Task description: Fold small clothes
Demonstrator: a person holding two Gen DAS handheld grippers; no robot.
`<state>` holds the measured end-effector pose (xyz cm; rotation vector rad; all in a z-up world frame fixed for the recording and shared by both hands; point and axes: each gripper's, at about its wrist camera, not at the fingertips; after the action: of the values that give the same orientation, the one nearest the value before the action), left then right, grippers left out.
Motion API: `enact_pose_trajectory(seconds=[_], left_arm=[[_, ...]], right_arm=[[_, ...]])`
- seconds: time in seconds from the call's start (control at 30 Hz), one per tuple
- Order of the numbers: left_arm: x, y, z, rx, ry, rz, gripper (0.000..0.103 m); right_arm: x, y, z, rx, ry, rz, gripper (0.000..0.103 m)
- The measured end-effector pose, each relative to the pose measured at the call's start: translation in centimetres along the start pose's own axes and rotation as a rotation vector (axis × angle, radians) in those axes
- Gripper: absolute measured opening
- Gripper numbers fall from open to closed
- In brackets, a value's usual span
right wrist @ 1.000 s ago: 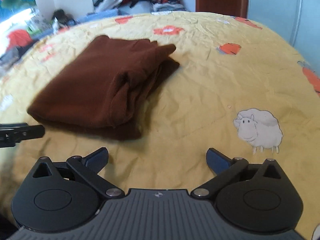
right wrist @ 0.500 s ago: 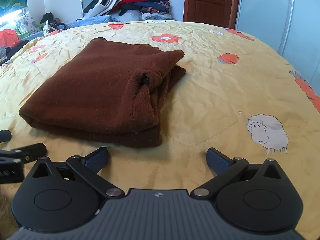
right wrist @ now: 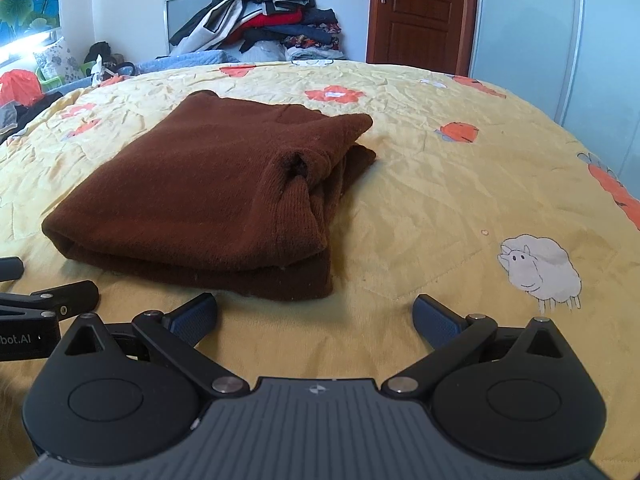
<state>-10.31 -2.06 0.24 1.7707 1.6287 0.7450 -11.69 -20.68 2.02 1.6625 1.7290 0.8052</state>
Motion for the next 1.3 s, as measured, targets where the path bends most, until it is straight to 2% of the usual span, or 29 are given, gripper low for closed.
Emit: enact_pose_trajectory(seconds=[1.3], left_arm=[[-0.07,0.81,0.18,0.078,0.000,-0.017,0.103]], right_arm=[[0.93,0.17,-0.21,0.055,-0.003,0.004,0.103]])
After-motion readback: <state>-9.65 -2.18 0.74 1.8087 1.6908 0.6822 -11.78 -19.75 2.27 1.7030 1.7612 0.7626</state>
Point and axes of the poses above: each gripper's, at about its wrist camera, not at the fingertips, and z roughly the way its jaws point, x to its left, y to its top, and after that the axes turned 2 degrees about -x, right-handed
